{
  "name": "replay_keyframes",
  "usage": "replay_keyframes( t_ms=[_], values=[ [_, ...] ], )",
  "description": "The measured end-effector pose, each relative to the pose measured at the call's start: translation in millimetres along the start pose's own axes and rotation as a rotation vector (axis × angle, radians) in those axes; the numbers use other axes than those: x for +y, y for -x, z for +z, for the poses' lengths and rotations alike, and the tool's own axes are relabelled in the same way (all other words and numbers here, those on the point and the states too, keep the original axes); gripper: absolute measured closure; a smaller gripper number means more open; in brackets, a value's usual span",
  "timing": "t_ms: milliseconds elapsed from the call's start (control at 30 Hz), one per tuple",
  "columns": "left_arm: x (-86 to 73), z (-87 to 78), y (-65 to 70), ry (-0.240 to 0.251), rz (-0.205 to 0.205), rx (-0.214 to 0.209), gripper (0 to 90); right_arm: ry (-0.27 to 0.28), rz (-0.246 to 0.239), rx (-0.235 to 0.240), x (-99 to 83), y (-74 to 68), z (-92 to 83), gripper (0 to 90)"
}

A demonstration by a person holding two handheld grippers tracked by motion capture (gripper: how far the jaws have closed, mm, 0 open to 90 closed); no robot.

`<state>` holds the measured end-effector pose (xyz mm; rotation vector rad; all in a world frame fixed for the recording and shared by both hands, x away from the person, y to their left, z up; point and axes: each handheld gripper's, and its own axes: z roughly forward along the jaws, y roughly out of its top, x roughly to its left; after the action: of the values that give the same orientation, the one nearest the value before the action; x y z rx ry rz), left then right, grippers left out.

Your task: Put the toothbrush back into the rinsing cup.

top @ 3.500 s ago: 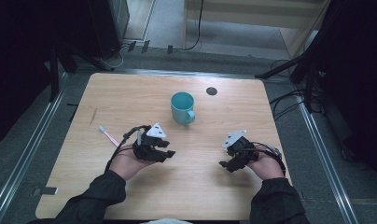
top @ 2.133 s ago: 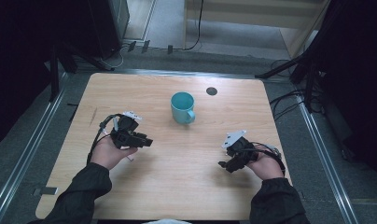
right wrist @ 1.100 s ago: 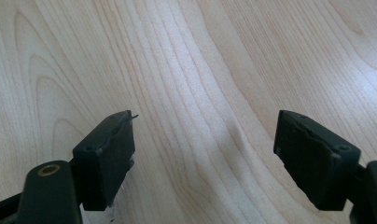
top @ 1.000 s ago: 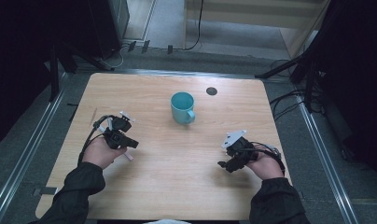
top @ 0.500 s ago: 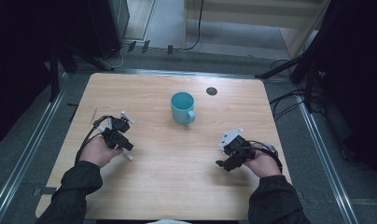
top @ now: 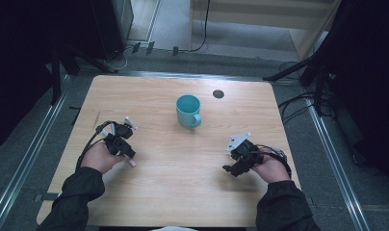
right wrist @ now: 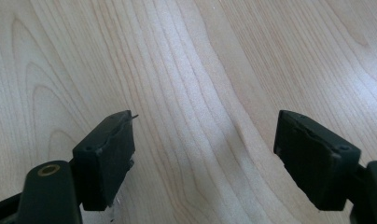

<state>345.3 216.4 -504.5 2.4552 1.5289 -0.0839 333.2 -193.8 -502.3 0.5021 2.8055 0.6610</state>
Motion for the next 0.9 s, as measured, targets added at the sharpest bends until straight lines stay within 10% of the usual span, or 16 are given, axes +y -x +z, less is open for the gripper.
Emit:
replay_keyframes(
  t_ms=[900],
  values=[
    [-21.9, -3.9, -16.7, -0.015, -0.079, -0.019, 89.1, 0.010, -0.008, 0.006, 7.1, 2.6, 2.5, 20.3]
  ],
)
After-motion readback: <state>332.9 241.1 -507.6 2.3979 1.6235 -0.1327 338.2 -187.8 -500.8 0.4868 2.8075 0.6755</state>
